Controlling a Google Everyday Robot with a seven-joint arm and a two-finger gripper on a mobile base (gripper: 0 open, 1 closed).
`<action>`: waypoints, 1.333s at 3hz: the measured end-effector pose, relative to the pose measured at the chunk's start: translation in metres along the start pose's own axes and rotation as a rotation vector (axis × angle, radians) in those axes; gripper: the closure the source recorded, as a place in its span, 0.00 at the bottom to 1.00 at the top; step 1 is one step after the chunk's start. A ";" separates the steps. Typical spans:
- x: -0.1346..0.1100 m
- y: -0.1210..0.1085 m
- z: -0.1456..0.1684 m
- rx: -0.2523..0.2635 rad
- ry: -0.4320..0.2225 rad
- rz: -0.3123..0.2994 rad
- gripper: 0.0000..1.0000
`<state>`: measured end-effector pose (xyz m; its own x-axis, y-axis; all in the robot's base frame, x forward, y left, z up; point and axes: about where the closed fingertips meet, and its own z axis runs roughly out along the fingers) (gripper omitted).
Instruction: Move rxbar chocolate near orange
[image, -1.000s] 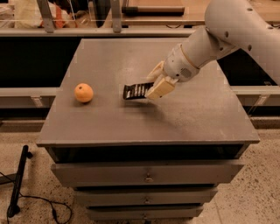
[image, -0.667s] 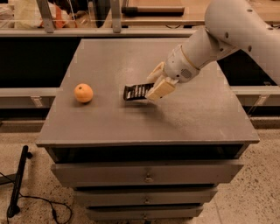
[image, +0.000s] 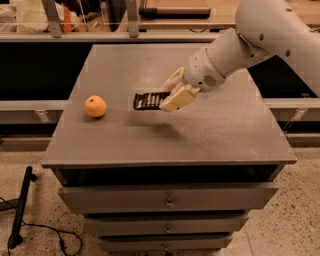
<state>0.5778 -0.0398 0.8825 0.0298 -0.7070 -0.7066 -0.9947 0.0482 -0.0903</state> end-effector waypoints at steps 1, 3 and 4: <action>-0.016 0.002 0.017 -0.005 -0.031 0.006 1.00; -0.032 -0.011 0.071 0.004 -0.078 0.029 1.00; -0.030 -0.014 0.076 -0.010 -0.079 0.030 1.00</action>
Offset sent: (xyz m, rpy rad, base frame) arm 0.0160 0.0704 -0.0196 0.0745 -0.0056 -0.0499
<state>0.5980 0.0344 0.8522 0.0069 -0.6471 -0.7623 -0.9962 0.0613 -0.0611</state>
